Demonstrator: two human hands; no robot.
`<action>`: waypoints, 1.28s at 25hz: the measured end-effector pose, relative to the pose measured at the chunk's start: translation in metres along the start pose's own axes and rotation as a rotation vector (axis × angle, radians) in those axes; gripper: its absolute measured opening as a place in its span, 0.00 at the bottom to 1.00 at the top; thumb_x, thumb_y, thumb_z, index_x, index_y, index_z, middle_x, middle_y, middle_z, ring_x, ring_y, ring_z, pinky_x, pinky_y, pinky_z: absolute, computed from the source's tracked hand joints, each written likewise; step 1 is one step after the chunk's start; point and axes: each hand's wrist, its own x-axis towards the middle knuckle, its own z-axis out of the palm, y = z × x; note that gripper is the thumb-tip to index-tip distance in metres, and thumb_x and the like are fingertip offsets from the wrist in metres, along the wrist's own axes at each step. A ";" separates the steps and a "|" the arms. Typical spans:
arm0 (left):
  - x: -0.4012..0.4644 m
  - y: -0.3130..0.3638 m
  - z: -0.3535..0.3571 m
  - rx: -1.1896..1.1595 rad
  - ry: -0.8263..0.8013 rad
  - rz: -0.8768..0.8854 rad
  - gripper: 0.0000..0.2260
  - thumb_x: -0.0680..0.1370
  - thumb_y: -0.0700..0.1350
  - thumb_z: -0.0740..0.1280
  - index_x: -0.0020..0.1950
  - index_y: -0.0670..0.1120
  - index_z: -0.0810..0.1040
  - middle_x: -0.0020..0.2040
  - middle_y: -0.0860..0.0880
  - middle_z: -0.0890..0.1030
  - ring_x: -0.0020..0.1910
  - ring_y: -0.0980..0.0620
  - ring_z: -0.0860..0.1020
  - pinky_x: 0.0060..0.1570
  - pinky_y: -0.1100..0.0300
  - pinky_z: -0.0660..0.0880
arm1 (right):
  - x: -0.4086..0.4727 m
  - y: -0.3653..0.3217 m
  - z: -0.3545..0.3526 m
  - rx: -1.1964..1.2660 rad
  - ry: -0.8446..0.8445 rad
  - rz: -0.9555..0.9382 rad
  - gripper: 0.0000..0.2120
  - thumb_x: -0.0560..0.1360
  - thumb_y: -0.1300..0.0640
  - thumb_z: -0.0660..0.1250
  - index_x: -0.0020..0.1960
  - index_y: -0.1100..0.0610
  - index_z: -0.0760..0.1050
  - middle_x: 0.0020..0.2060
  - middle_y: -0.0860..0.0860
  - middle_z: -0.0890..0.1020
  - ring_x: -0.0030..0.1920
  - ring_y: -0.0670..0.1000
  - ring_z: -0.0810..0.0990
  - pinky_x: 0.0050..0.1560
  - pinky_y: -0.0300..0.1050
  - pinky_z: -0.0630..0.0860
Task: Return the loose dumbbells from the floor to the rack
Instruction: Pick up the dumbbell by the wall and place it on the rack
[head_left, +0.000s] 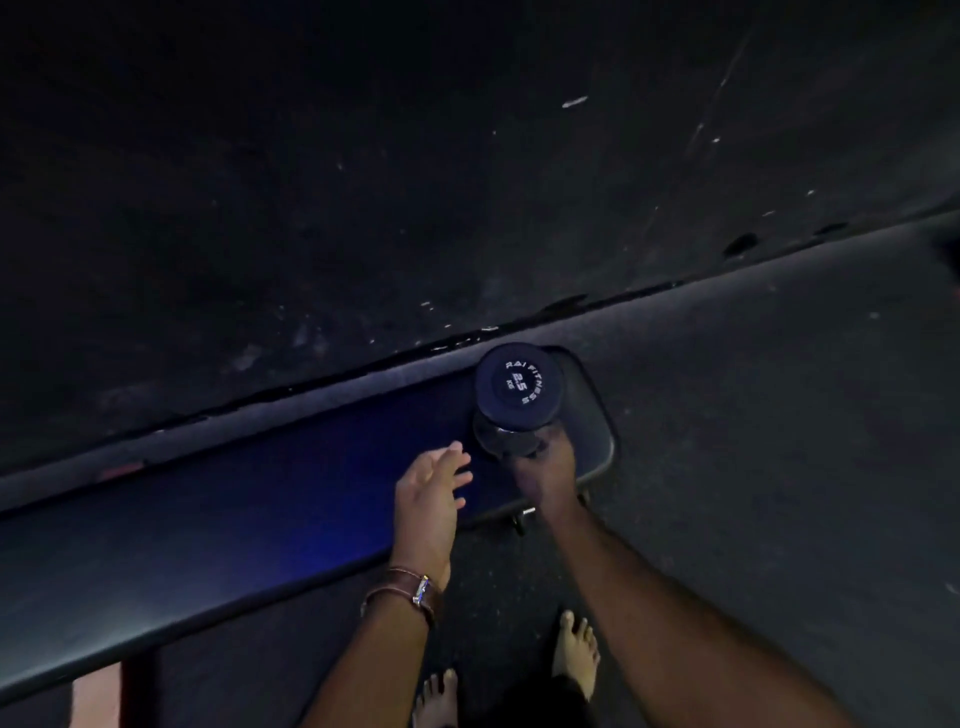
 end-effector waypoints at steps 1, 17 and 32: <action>0.017 -0.006 0.011 -0.031 0.012 -0.010 0.07 0.81 0.49 0.64 0.52 0.49 0.80 0.55 0.49 0.84 0.55 0.50 0.81 0.54 0.51 0.75 | 0.021 0.003 0.007 0.001 -0.065 0.045 0.15 0.78 0.66 0.67 0.63 0.61 0.71 0.49 0.51 0.77 0.53 0.50 0.76 0.38 0.25 0.73; 0.093 -0.007 0.072 -0.336 0.172 -0.214 0.13 0.82 0.53 0.61 0.65 0.52 0.73 0.61 0.46 0.77 0.61 0.47 0.76 0.64 0.51 0.71 | 0.070 -0.070 0.010 0.149 -0.093 -0.111 0.07 0.72 0.61 0.75 0.44 0.56 0.77 0.41 0.51 0.81 0.41 0.46 0.79 0.46 0.42 0.78; -0.214 0.247 0.220 -0.992 -0.945 -0.285 0.18 0.77 0.57 0.61 0.53 0.43 0.78 0.51 0.42 0.82 0.50 0.42 0.81 0.63 0.49 0.72 | -0.172 -0.385 -0.261 0.439 0.190 -0.392 0.17 0.74 0.66 0.68 0.31 0.58 0.65 0.17 0.49 0.61 0.17 0.48 0.59 0.26 0.43 0.63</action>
